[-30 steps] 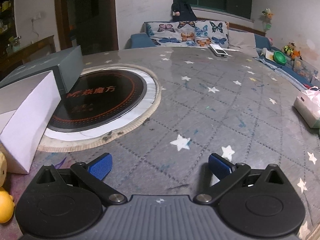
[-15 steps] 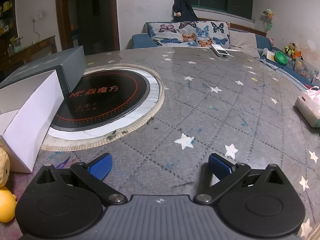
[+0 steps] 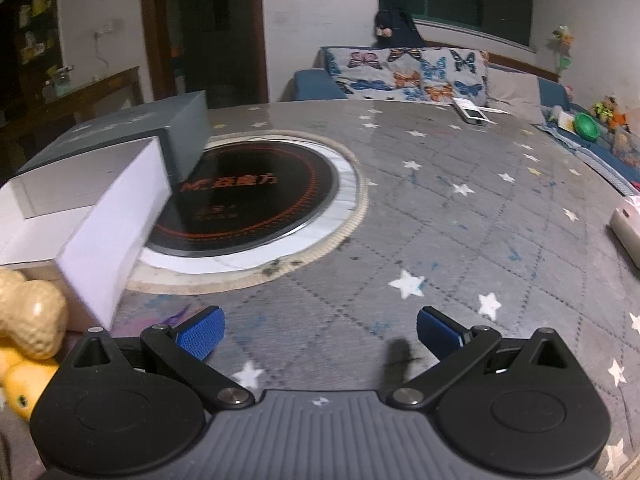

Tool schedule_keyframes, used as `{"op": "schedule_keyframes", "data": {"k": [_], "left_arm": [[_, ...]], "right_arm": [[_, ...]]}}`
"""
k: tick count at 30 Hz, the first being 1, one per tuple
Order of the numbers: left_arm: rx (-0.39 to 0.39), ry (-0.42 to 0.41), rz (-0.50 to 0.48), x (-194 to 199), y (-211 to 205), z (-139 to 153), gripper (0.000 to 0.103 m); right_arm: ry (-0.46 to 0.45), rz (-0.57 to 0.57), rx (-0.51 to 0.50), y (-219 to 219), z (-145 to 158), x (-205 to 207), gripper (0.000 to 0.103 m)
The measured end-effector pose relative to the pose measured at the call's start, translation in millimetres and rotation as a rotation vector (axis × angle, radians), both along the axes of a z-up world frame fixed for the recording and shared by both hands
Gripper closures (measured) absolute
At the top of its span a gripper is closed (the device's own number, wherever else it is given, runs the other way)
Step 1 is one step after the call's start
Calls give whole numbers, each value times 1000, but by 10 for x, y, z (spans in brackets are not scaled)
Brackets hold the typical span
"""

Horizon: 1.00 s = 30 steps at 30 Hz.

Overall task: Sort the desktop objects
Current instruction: 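Move both tools toward the open white box on the table, then bring the left tool over the beige peanut toy beside the box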

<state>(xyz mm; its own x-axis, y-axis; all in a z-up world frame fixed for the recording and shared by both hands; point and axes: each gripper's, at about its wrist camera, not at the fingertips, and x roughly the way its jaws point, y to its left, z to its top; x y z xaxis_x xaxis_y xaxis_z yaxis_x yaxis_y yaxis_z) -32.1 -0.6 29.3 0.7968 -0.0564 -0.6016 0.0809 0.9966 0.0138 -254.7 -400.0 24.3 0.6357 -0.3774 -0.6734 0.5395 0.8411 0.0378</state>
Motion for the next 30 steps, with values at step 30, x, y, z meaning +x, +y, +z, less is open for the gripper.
{"op": "schedule_keyframes", "data": {"k": [30], "left_arm": [[-120,29,-832,-1407,-1236,800,0]], "right_arm": [[-133,416,174,857,391,-17,0]]}}
